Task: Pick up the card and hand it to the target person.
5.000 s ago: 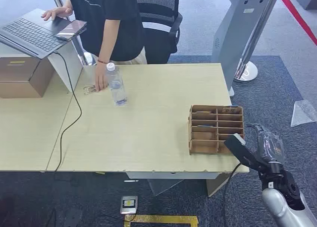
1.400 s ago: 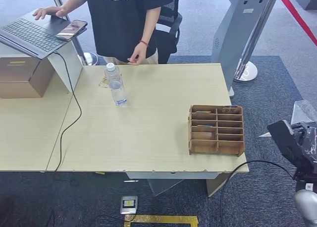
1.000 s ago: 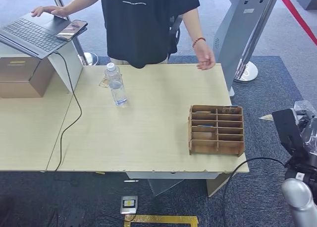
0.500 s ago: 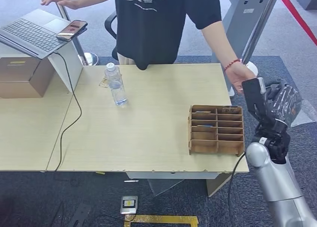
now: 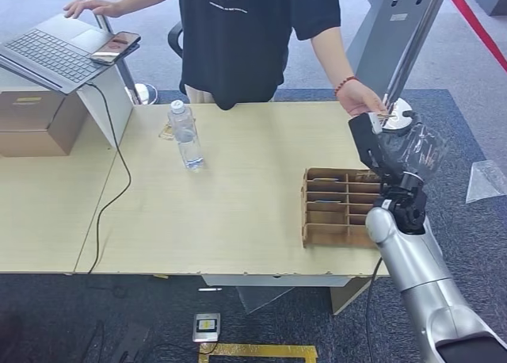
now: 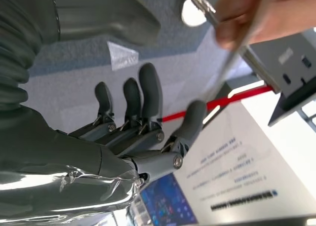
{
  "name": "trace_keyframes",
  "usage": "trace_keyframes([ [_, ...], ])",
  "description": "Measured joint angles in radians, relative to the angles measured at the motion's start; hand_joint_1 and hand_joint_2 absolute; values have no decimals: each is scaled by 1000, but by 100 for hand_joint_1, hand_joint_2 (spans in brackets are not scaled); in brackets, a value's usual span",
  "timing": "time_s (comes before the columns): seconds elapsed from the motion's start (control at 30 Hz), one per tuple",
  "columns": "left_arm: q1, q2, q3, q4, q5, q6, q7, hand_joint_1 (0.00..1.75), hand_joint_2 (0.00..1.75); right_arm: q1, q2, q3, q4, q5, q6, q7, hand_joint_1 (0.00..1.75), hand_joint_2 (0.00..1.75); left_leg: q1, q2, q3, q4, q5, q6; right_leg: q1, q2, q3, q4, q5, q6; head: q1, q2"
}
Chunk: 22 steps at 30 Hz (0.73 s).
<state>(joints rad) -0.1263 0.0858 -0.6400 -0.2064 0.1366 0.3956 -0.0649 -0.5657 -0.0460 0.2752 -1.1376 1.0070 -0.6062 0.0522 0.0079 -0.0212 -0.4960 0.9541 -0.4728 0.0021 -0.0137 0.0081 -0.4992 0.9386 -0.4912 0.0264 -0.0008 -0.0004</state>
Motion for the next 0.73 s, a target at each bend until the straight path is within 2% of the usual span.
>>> trace_keyframes([
  [0.13, 3, 0, -4, 0, 9, 0, -2, 0, 175, 6, 6, 1, 13, -112, 50, -50, 0, 175, 0, 0, 1, 0, 0, 0, 0, 0, 0, 0, 0, 0, 0, 0],
  [0.33, 20, 6, -5, 0, 27, 2, -19, 0, 175, 81, -2, -12, -61, -220, 130, -63, 0, 175, 0, 1, 1, 0, 0, 0, 0, 1, -1, 0, 0, 0, 0, 0],
  [0.73, 41, 15, -5, 0, 42, 3, -24, 0, 175, 315, -104, -130, -342, -392, 196, -81, 0, 175, 0, 1, 1, 1, 0, 0, 0, 1, -1, -2, 0, 0, 0, 0],
])
